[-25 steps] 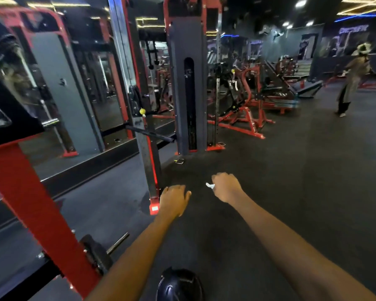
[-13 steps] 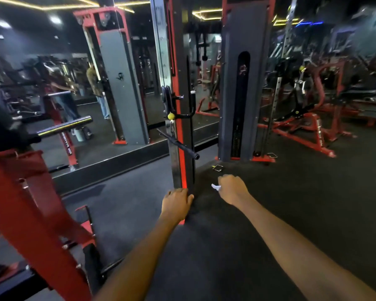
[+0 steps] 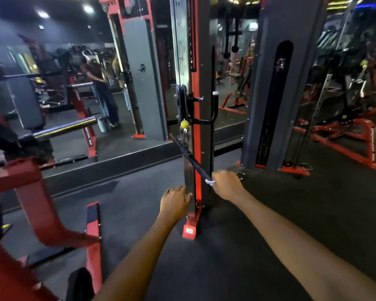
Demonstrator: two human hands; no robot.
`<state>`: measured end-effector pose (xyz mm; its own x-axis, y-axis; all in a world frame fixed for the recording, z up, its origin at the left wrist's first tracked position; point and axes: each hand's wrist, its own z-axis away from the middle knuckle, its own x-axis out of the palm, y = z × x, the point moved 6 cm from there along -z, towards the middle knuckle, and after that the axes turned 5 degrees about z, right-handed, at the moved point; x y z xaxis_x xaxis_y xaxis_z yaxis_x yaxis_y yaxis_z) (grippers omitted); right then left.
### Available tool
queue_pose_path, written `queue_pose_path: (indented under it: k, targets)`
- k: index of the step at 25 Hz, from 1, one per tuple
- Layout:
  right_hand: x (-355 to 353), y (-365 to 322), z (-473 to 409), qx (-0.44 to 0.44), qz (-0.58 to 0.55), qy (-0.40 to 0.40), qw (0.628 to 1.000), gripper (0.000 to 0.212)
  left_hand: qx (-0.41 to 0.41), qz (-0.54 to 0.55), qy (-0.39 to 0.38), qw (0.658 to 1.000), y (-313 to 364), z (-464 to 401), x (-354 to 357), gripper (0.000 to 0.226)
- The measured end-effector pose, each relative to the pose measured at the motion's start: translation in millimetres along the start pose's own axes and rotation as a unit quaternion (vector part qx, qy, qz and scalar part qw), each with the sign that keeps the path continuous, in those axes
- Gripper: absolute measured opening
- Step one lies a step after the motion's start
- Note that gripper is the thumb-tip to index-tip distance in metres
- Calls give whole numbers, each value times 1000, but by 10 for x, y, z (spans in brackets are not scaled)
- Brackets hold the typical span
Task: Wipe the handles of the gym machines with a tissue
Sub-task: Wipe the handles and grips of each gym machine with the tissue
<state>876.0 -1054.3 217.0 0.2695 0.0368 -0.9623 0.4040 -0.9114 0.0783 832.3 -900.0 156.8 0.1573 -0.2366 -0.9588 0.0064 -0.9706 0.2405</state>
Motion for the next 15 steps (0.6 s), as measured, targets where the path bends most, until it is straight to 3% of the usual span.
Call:
queue_pose_path:
  k: [15]
  targets:
    - [993,-102,-2509,-78,-109,2,991,26,-96,-50,17,994,-1066,-1973,218,50]
